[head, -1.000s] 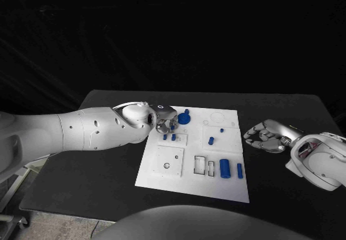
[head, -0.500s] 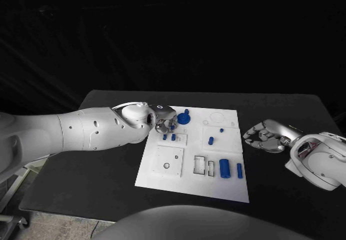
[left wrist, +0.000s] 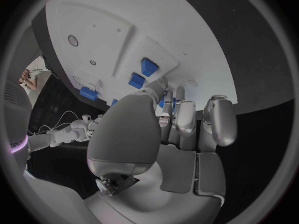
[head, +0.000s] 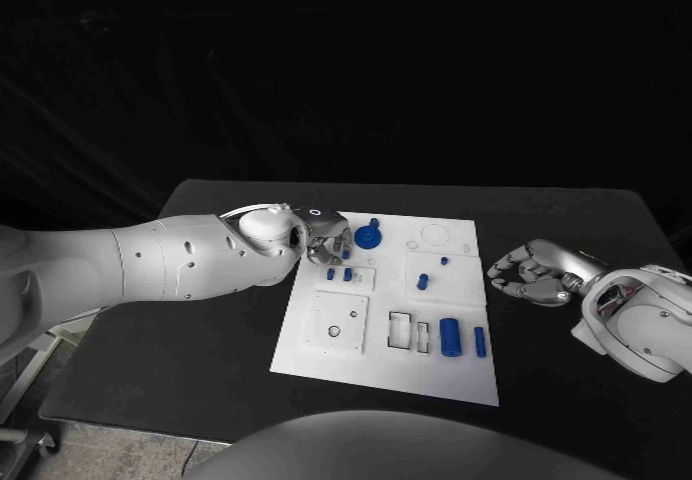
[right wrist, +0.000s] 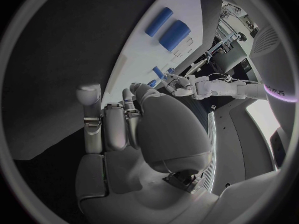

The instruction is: Assemble the parts on the task board

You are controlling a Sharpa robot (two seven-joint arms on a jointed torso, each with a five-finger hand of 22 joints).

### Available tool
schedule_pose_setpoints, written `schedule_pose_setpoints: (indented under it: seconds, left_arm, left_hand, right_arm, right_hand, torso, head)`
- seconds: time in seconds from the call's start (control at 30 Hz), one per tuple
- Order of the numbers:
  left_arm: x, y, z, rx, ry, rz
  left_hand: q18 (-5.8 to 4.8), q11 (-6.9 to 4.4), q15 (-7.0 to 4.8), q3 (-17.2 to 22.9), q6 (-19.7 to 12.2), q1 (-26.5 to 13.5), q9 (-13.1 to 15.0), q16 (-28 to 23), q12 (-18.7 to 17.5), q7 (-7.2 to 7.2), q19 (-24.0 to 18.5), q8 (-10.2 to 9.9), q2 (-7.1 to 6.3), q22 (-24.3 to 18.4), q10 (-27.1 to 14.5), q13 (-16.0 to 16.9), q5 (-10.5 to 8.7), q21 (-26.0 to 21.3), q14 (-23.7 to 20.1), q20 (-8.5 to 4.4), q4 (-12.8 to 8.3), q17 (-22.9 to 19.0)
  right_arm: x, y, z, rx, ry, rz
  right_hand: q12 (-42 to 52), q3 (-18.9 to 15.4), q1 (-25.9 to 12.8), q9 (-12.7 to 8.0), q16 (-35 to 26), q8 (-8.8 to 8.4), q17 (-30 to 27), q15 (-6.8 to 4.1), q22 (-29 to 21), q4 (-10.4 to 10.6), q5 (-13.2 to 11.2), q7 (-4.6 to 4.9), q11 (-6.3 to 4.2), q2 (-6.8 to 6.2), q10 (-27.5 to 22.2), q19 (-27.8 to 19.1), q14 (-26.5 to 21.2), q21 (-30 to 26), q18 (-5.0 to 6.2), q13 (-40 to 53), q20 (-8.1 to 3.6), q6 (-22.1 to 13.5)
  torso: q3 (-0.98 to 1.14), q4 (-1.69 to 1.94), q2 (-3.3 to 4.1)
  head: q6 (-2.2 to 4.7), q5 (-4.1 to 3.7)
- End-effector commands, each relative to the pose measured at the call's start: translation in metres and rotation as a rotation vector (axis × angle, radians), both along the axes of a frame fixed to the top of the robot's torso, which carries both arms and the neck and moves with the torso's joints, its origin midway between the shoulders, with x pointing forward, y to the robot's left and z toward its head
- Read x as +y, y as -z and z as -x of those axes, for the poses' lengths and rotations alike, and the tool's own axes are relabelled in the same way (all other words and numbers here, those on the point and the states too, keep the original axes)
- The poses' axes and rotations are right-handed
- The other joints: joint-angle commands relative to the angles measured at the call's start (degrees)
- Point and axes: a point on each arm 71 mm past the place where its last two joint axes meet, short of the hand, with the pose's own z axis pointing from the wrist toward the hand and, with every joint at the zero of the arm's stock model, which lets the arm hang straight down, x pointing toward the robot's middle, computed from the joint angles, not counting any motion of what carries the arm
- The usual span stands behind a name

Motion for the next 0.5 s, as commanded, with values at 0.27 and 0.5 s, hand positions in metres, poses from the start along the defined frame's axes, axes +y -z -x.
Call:
schedule_pose_setpoints:
  seconds: [0.27, 0.5]
  left_arm:
    - [0.005, -0.002, -0.001, -0.037, -0.012, 0.012]
    - [0.019, -0.01, -0.004, -0.12, -0.037, 0.064]
  left_hand:
    - [0.28, 0.09, 0.31, 0.26, -0.39, 0.88, -0.05, -0.03, 0.48, -0.18, -0.28, -0.3, -0.06, 10.57, -0.01, 0.15, 0.31, -0.15, -0.34, 0.04, -0.36, -0.13]
    - [0.71, -0.15, 0.33, 0.98, -0.1, 1.49, -0.07, -1.68, 0.71, -0.33, -1.75, -0.23, -0.74, 9.96, -0.82, 0.19, -1.31, -2.2, -2.45, 0.14, -0.47, -3.03]
  right_arm:
    - [0.001, 0.001, 0.0, 0.004, -0.008, 0.001]
    - [-0.002, -0.005, 0.001, -0.023, 0.001, -0.008]
  right_hand:
    - [-0.22, 0.49, 0.34, 0.08, -0.31, 0.35, 0.19, 0.43, -0.08, -0.03, 0.21, -0.08, 0.3, 0.29, -0.21, -0.41, 1.83, -0.32, 0.37, 8.49, 0.2, 0.32]
    - [-1.16, 0.56, 0.31, 0.13, -0.56, 0.44, -0.01, 0.47, -0.19, -0.22, 0.18, -0.05, 0.35, -0.04, -1.05, -0.56, 1.73, -0.77, 0.43, 7.66, 0.24, 0.45]
  torso:
    - [-0.04, -0.06, -0.05]
    - [-0.18, -0.04, -0.16]
  head:
    - [0.01, 0.11]
    - [0.01, 0.88]
